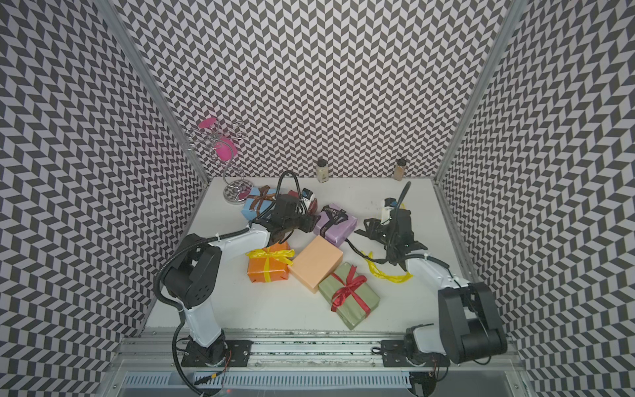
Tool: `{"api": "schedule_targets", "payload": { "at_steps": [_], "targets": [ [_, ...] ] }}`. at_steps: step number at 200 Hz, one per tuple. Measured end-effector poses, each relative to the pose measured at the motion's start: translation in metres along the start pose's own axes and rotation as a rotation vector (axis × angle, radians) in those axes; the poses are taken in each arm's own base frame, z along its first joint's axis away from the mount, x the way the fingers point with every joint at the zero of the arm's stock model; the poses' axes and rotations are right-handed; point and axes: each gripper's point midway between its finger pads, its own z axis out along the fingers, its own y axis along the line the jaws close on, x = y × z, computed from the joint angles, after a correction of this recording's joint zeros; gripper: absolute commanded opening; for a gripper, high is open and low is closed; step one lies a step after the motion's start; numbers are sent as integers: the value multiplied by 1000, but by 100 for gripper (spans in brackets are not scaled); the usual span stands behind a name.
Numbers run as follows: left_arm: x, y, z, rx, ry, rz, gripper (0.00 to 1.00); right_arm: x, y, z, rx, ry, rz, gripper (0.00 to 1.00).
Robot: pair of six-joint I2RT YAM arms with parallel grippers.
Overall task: Untie the ribbon bows on the gift boxes
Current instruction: Untie the ribbon from the gift box, then pull the ribbon from the gift box.
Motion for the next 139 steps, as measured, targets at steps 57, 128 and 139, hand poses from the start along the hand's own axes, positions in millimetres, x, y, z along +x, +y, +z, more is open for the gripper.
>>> {"api": "schedule_targets", "payload": {
  "at_steps": [57, 128, 139],
  "targets": [
    [1, -48, -2, 62, 1, 122, 58, 15, 21, 28, -59, 93, -57, 35],
    [31, -46, 31, 14, 104, 154, 58, 33, 18, 38, -78, 152, -45, 37],
    [27, -44, 35, 1, 101, 155, 57, 34, 18, 39, -82, 155, -45, 37]
  ]
}}
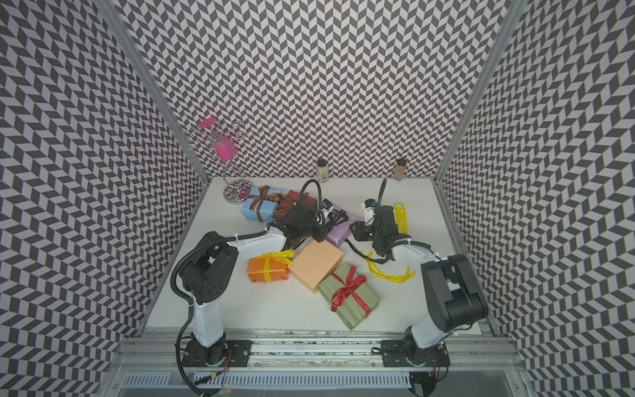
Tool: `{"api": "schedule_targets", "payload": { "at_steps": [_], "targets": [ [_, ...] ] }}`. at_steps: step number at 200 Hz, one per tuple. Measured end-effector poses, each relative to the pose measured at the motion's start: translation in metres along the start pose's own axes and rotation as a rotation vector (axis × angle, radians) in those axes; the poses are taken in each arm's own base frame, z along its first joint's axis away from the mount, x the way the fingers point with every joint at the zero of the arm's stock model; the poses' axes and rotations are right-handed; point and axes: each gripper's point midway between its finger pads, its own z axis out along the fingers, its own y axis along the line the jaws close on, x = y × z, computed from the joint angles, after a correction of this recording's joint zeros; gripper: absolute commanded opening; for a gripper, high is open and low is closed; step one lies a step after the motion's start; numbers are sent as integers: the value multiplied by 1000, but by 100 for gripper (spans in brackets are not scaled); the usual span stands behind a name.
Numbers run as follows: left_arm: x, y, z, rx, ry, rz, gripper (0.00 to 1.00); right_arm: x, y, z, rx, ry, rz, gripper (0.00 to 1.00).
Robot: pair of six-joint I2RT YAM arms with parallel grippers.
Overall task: Untie the ribbon bows on the gift boxes
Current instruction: Pull the ribbon from the gift box.
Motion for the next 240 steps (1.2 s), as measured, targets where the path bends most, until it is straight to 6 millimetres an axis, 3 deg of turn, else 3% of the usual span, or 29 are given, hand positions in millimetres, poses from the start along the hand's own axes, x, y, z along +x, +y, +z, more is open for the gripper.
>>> {"api": "schedule_targets", "payload": {
  "at_steps": [65, 121, 240],
  "targets": [
    [-5, 2, 9, -10, 24, 1, 49, 4, 1, 6, -19, 19, 8, 38],
    [-5, -2, 13, 20, 39, 5, 41, -8, 5, 18, -46, 18, 30, 38],
    [-7, -6, 16, 54, 41, -4, 1, 1, 8, 27, -64, 47, 46, 41]
  ]
}}
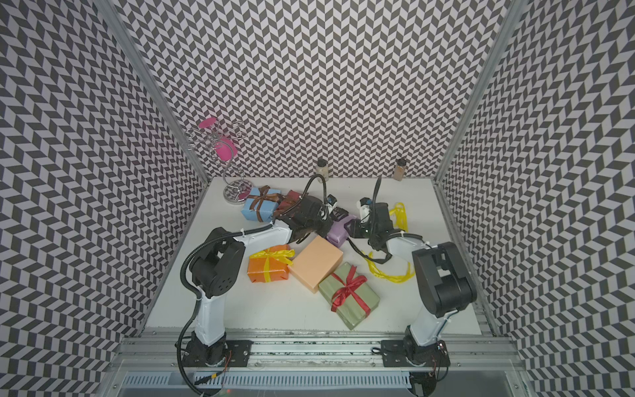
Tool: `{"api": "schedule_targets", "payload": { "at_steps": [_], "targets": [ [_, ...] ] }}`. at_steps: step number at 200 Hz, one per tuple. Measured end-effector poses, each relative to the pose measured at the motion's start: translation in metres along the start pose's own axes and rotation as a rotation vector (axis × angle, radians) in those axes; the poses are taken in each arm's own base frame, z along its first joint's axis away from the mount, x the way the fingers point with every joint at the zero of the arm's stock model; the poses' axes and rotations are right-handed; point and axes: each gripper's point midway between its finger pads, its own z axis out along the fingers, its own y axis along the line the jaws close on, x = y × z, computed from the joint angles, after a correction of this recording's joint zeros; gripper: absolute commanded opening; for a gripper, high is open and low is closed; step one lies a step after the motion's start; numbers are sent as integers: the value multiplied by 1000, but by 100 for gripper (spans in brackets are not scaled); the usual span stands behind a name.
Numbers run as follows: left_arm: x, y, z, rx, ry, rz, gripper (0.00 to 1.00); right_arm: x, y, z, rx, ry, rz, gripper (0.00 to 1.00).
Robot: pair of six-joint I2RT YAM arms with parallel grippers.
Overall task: Untie the ribbon bows on the gift boxes
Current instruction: Pull the ribbon from the gift box.
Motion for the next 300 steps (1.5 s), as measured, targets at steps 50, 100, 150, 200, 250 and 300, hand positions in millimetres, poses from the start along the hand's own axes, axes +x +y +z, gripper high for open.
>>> {"api": "schedule_targets", "payload": {
  "at_steps": [50, 100, 150, 200, 250, 300],
  "targets": [
    [-1, -2, -2, 15, 0, -7, 0, -1, 5, 1, -10, -5, -3, 53],
    [-4, -9, -12, 53, 10, -20, 0, -4, 13, 10, -26, -9, -11, 52],
    [-21, -11, -31, 66, -27, -29, 0, -1, 5, 24, 20, 6, -3, 52],
    [-36, -6, -45, 73, -68, -47, 0, -5, 4, 25, 44, -5, -8, 53],
    [-48, -5, -54, 97, -112, -64, 0, -6, 6, 26, 49, -2, -10, 55],
    [-51, -6, -57, 109, -119, -78, 0, -9, 7, 37, 51, 0, -13, 55]
  ]
}}
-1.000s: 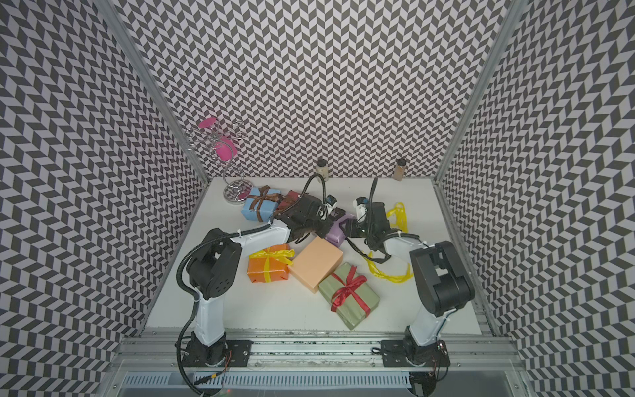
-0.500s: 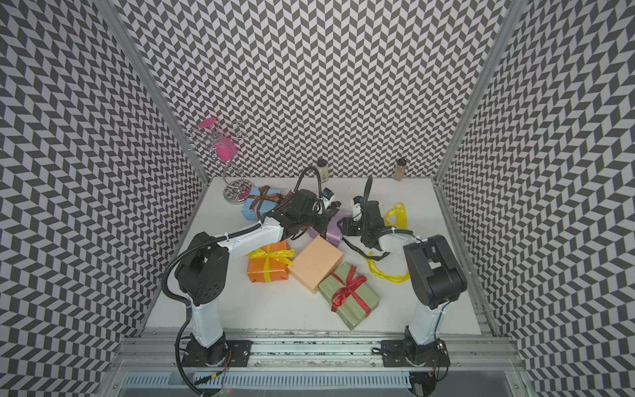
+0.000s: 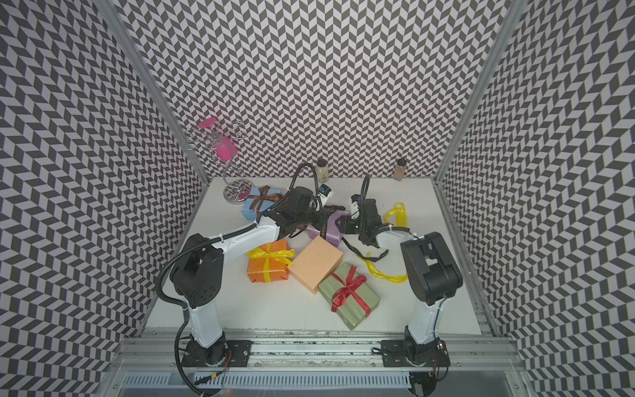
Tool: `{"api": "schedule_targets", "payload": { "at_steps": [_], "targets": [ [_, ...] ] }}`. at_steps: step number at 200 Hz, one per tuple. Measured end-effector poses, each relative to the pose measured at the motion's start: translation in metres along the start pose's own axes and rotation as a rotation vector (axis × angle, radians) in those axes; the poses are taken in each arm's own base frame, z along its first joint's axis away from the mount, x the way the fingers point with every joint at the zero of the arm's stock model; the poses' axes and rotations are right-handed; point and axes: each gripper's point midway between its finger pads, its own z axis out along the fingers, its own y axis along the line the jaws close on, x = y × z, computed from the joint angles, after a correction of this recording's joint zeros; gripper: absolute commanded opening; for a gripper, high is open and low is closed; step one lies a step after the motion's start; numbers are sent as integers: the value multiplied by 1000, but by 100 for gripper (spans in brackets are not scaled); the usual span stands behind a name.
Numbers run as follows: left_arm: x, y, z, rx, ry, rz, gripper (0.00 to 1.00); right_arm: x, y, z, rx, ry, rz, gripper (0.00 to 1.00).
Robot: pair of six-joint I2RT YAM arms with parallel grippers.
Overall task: Untie the ribbon bows on the gift boxes
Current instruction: Pull the ribbon from the gift box.
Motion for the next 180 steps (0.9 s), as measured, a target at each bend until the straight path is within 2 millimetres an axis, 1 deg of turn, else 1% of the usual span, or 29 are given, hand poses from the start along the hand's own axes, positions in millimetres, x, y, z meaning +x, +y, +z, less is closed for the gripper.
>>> {"api": "schedule_targets", "payload": {
  "at_steps": [16, 29, 49, 59, 73, 83, 96, 111, 133, 157, 164, 180],
  "targets": [
    [-5, 0, -6, -2, -11, -5, 0, 0, 1, 2, -4, -4, -3, 55],
    [-15, 0, -15, -6, -30, -7, 0, 0, 2, 2, -7, -6, -5, 55],
    [-39, -1, -39, -19, -90, -3, 0, 0, 2, 3, -6, -8, -7, 55],
    [-57, -2, -56, -31, -137, 1, 0, 0, 2, 4, -5, -10, -8, 55],
    [-75, -1, -79, -48, -185, -2, 0, -4, 3, 4, -9, -25, -13, 55],
    [-91, 0, -95, -61, -230, -2, 0, -3, 3, 5, -8, -22, -12, 55],
    [-114, 1, -120, -75, -297, -1, 0, -2, 3, 6, -7, -18, -12, 55],
    [-134, 3, -149, -90, -365, -6, 0, -2, 4, 7, -10, -20, -15, 55],
    [-153, 5, -187, -111, -443, -13, 0, -3, 5, 8, -16, -28, -16, 55],
    [-169, 4, -220, -137, -516, -11, 0, -5, 5, 8, -13, -39, -17, 55],
    [-175, 4, -234, -149, -550, -9, 0, -3, 3, 10, -9, -35, -12, 55],
    [-188, 2, -265, -174, -624, -2, 0, -5, 3, 11, -10, -45, -15, 55]
  ]
}}
